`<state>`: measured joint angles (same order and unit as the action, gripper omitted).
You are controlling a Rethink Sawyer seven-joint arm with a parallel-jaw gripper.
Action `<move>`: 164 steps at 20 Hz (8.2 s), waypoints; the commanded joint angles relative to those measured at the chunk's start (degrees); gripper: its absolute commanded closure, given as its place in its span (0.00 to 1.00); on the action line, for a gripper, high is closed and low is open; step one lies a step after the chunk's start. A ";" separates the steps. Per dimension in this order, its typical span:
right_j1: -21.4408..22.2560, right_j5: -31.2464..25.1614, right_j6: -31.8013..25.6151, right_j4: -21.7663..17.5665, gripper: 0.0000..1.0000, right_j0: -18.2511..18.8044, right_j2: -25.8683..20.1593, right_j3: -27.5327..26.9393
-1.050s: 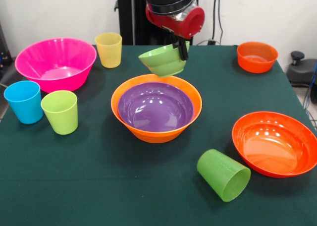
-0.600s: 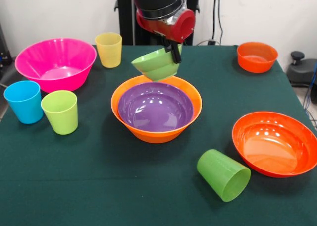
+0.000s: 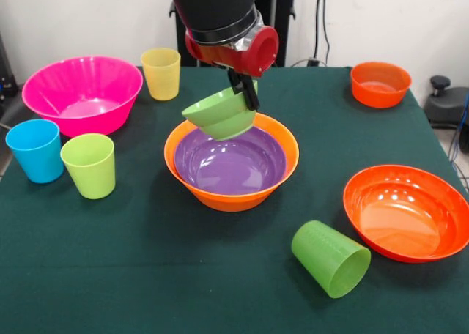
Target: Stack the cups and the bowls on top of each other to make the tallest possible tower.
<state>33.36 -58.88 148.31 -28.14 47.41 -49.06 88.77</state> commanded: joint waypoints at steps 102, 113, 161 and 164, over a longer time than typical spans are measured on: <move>32.29 27.69 3.53 -22.81 0.00 4.31 -11.14 48.10; 30.79 38.34 30.33 -53.02 0.00 -20.30 13.09 49.20; 16.03 49.74 18.13 -77.74 0.00 6.37 17.29 39.81; 16.38 48.71 19.74 -78.46 0.00 6.57 15.93 40.68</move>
<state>53.03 -5.82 166.96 -101.53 54.50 -25.28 132.53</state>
